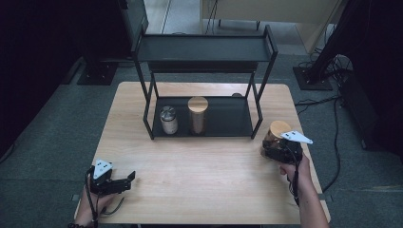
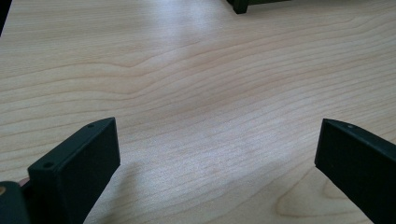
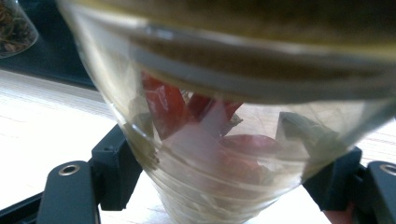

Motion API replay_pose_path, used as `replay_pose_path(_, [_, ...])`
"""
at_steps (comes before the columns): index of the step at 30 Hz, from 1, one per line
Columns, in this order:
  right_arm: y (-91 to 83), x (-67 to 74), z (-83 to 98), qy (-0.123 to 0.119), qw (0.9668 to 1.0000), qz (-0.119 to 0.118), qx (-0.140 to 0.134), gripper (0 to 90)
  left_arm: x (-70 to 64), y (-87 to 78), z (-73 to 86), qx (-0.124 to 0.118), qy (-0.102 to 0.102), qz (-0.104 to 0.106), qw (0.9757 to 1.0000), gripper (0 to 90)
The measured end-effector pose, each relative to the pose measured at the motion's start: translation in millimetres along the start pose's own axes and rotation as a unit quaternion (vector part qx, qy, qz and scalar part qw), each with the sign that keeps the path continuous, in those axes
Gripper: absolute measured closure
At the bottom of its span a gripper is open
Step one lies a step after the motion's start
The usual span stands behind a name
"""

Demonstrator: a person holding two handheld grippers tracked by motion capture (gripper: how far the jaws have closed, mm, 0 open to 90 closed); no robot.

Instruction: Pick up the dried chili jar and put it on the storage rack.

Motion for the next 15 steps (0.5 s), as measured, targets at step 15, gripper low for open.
replay_pose_path(15, [3.6, 25.0, -3.9, -0.019, 0.9996, -0.021, 0.001, 24.7, 0.2, -0.1, 0.0, 0.0, -0.001, 0.002, 1.0, 0.4])
Point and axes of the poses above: each handheld gripper's, and its own axes: y roughly forward along the jaws, z roughly out of its underside, x roughly to its left, the point moved 7 cm from there along y, roughly forward along the jaws, and after that the axes turned 1 degree about z, right-handed, at the moved point
